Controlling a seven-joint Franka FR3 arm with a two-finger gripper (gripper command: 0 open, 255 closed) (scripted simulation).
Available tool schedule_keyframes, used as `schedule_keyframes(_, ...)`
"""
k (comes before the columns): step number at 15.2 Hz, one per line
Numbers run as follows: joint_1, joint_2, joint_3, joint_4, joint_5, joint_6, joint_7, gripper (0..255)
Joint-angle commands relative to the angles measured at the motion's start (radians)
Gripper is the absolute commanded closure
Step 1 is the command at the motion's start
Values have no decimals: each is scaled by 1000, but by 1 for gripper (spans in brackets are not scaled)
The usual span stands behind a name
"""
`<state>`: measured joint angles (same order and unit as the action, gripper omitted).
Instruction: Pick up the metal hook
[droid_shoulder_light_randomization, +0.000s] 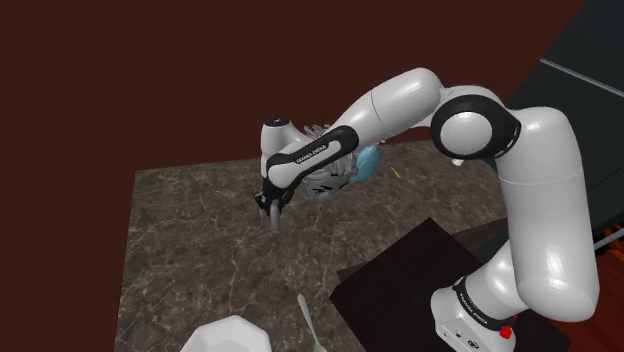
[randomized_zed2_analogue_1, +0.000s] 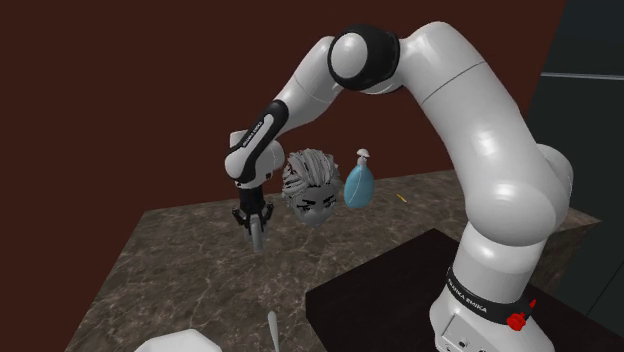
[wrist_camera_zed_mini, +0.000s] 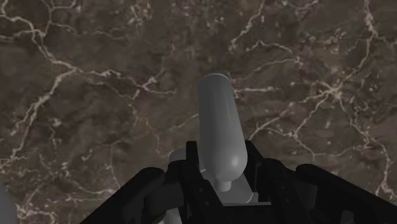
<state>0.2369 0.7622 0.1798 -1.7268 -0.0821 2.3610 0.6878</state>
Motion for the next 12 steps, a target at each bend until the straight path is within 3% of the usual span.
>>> schedule_keyframes(1, -2, -19, 3, -6, 3, -13, -1, 255)
schedule_keyframes(12, -14, -130, 18, -24, 19, -105, -4, 255)
